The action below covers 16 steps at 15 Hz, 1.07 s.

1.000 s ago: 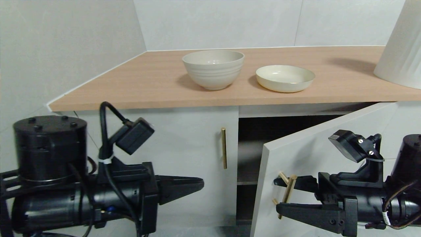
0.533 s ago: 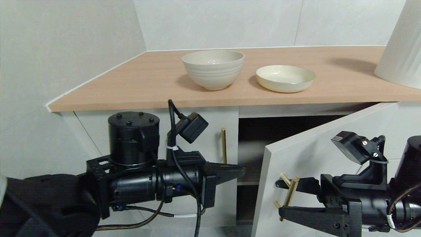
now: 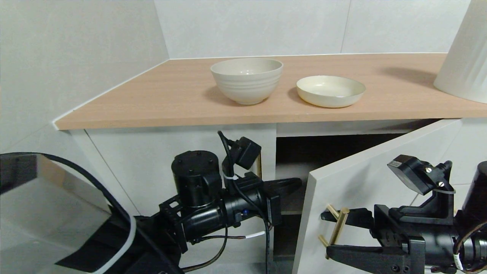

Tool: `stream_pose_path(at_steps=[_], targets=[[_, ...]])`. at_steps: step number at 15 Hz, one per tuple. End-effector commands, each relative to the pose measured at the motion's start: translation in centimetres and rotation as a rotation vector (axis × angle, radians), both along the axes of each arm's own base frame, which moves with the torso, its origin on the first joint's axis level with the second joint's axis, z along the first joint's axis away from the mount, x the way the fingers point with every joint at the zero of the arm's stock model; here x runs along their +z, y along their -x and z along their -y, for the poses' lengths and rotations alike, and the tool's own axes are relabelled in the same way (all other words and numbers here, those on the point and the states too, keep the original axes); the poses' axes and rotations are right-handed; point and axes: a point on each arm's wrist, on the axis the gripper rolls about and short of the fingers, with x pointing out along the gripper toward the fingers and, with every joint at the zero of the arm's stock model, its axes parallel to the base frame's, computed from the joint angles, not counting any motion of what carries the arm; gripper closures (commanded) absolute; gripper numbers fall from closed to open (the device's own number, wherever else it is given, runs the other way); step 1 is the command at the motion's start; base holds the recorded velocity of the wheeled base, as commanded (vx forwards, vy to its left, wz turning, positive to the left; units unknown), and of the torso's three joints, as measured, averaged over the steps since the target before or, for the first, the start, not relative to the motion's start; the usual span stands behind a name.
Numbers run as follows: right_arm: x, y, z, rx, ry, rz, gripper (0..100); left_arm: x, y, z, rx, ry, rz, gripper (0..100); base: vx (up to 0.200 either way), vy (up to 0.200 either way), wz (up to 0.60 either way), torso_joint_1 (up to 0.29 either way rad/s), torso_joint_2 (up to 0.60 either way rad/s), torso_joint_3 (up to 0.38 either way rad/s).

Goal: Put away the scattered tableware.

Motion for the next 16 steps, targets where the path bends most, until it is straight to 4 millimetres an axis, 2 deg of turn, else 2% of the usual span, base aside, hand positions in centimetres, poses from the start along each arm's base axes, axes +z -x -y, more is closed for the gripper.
stream_pose_path(at_steps=[1,4,11,14,16], targets=[[-0.2,-0.1,0.0,-0.002,0.010,-0.005,0,-2.0,-0.2,1.0,-0.011,-0.025,-0.046,100,0.000,0.000,0.00,0.000,0.00,0.000],[-0.9,-0.4,0.1,-0.012,0.045,0.040,0,-1.6,0.0,1.2,-0.020,0.007,-0.034,100,0.000,0.000,0.00,0.000,0.00,0.000],[-1.0,-2.1,2.8,-0.157,0.060,0.066,0,-1.4,0.4,1.8,-0.038,0.015,-0.022,100,0.000,0.000,0.00,0.000,0.00,0.000],[-1.5,-0.9,3.9,-0.188,0.091,0.110,0,-0.5,-0.1,2.4,-0.039,0.042,0.006,100,0.000,0.000,0.00,0.000,0.00,0.000],[-2.5,1.5,4.9,-0.365,0.183,0.177,0,0.2,-0.5,2.8,-0.041,0.053,0.019,100,0.000,0.000,0.00,0.000,0.00,0.000]])
